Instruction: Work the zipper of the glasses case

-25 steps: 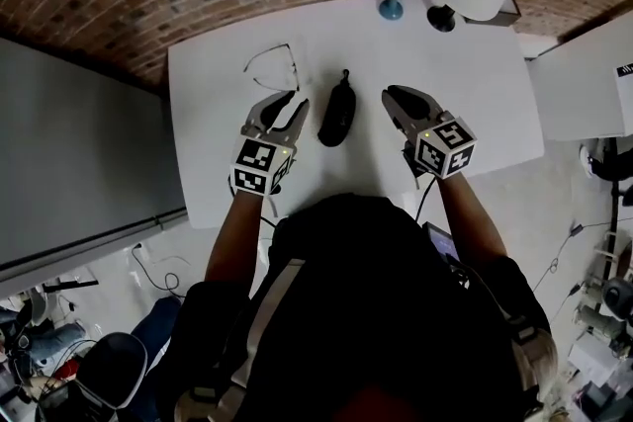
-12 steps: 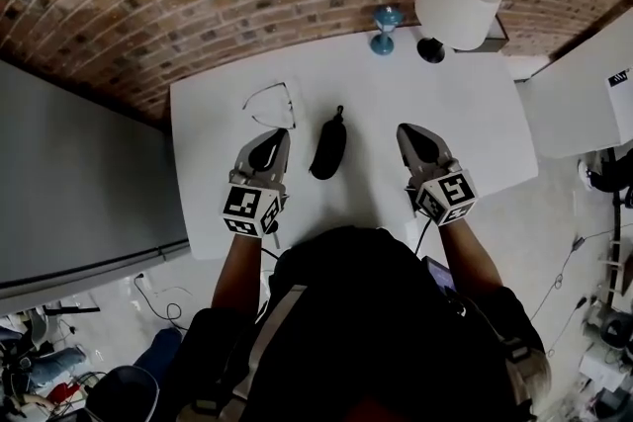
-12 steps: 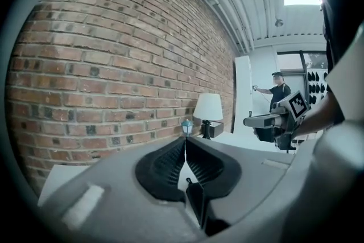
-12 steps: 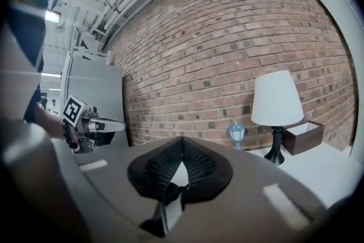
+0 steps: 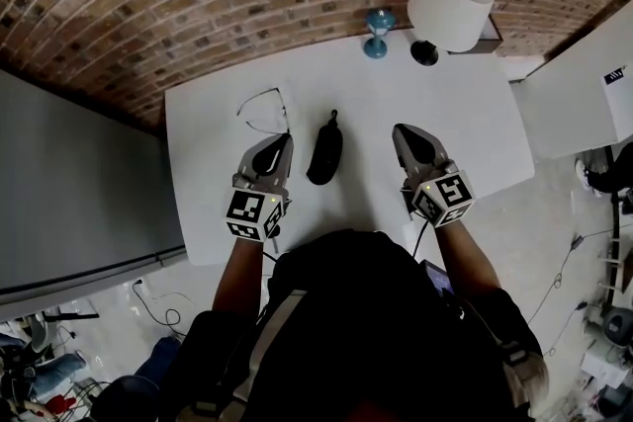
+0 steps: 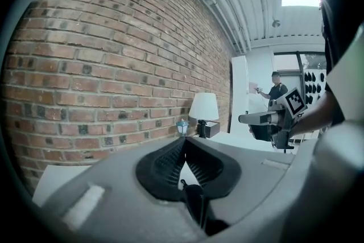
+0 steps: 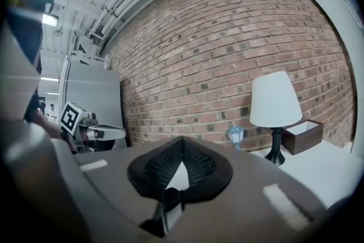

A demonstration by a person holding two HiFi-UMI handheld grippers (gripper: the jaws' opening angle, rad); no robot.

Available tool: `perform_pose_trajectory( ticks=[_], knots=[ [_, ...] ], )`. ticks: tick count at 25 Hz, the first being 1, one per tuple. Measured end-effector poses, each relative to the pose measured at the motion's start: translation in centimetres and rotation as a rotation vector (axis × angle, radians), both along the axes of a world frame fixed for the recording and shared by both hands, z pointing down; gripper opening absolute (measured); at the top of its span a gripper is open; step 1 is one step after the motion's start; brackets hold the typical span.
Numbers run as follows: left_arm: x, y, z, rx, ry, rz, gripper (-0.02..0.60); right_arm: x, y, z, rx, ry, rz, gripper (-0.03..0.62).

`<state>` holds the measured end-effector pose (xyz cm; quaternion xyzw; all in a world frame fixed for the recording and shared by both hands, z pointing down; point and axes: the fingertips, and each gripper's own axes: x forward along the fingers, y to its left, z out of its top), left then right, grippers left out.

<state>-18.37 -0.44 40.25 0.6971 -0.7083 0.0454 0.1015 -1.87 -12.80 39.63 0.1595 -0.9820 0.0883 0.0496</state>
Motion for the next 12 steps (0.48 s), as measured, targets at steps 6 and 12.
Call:
perform_pose_trajectory(
  ticks=[6,12],
  knots=[
    [0.45,-0.22,0.11,-0.007,-0.005,0.015,0.006,0.02,0.02,0.19,0.000,0.003,-0.007,0.003],
    [0.73,-0.23,0.37,-0.007,-0.012,0.025,0.006,-0.13,0.36,0.26,-0.003,-0.008,-0.012,0.003]
  ],
)
